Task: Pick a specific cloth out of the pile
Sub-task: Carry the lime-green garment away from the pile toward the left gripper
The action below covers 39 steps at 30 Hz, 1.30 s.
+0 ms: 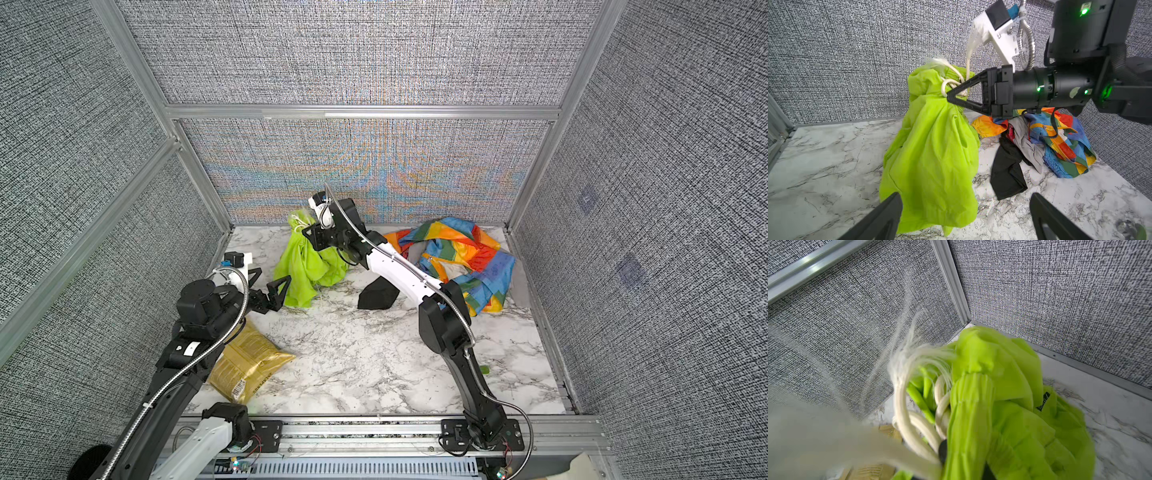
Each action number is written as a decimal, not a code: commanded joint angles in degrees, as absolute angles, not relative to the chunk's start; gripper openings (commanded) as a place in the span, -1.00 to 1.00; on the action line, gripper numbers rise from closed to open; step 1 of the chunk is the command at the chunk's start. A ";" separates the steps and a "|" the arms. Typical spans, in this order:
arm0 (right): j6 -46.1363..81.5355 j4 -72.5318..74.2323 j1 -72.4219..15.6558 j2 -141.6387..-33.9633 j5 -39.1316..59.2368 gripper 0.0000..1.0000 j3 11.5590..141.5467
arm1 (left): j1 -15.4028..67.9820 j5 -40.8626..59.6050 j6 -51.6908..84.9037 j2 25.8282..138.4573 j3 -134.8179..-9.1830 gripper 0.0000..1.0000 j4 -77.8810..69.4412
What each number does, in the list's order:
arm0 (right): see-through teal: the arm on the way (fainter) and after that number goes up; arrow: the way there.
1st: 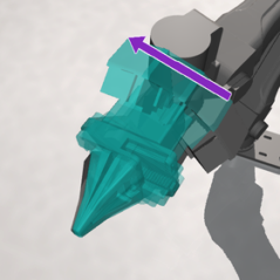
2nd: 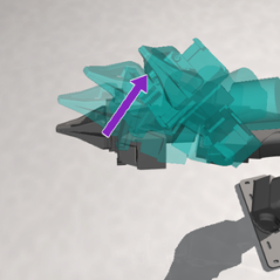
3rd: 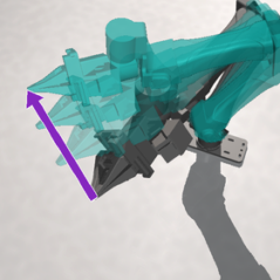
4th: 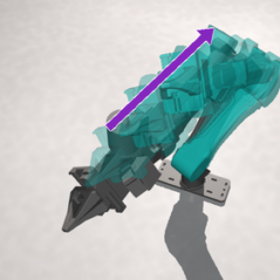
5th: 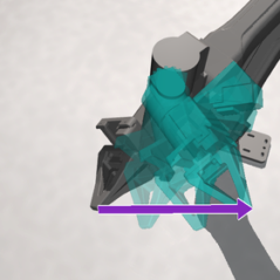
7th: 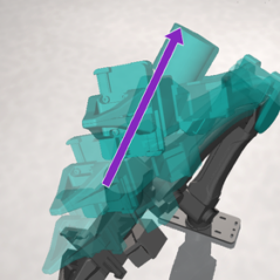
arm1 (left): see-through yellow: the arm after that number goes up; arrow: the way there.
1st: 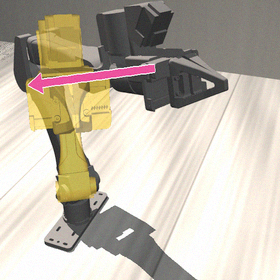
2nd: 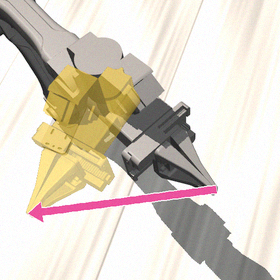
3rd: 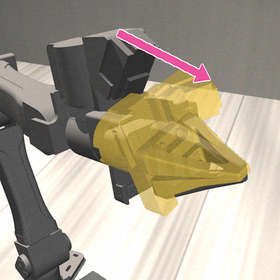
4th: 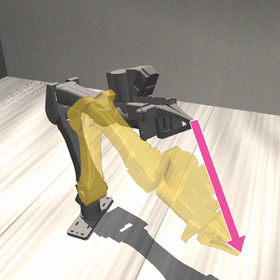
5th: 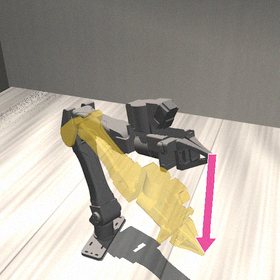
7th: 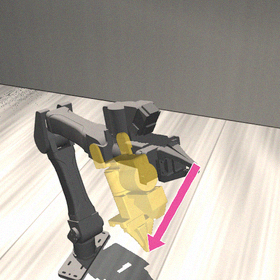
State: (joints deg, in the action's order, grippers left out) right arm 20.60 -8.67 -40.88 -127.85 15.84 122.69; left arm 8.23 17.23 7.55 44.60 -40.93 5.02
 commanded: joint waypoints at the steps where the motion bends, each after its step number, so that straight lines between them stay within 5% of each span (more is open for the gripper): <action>1: 18.20 -6.95 -41.14 -123.28 12.31 -1.00 121.08 | 8.21 17.47 7.64 44.08 -41.45 0.97 3.17; 39: 13.35 -18.11 -41.53 -97.02 16.94 -1.00 114.60 | 8.22 24.03 7.03 35.86 -37.44 0.96 -3.65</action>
State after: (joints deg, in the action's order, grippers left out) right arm 13.28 -22.98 -41.39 -97.67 16.38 115.20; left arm 8.23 23.05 7.49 35.38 -37.34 -0.97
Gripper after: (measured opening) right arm 0.170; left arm 0.982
